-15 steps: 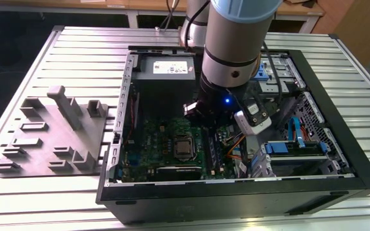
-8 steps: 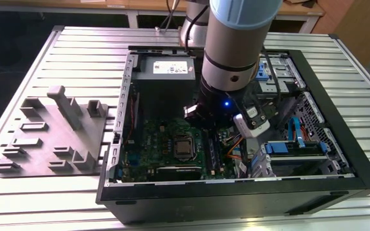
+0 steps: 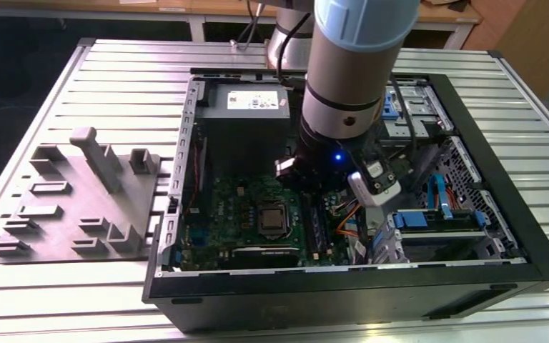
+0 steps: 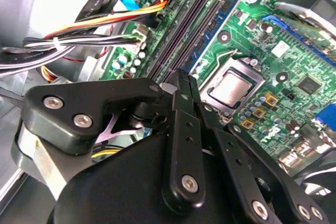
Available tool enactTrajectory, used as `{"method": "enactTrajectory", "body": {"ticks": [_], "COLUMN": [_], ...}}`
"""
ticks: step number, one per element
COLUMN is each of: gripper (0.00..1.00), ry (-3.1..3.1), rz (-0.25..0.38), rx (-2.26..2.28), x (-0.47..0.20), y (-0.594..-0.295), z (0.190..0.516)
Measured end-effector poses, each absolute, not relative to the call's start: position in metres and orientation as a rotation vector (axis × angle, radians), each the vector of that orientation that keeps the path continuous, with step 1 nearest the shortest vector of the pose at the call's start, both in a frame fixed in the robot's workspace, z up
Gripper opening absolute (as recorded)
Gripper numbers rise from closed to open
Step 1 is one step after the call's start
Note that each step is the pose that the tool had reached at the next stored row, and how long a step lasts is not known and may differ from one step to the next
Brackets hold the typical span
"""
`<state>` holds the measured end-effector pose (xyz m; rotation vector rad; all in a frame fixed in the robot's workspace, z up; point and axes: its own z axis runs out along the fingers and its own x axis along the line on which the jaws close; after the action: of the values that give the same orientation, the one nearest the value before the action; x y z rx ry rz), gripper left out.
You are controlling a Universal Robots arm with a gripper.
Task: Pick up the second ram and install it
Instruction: 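Insert the second ram into the second slot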
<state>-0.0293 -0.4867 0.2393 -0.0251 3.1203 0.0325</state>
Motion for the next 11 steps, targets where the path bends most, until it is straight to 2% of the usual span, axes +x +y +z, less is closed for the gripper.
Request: {"method": "enactTrajectory", "body": {"ticks": [11], "gripper": [0.11], "ry": [3.120], "rz": [0.035], "rx": [-0.025], "x": [-0.0296], "y": [-0.4818], "z": [0.2323]}}
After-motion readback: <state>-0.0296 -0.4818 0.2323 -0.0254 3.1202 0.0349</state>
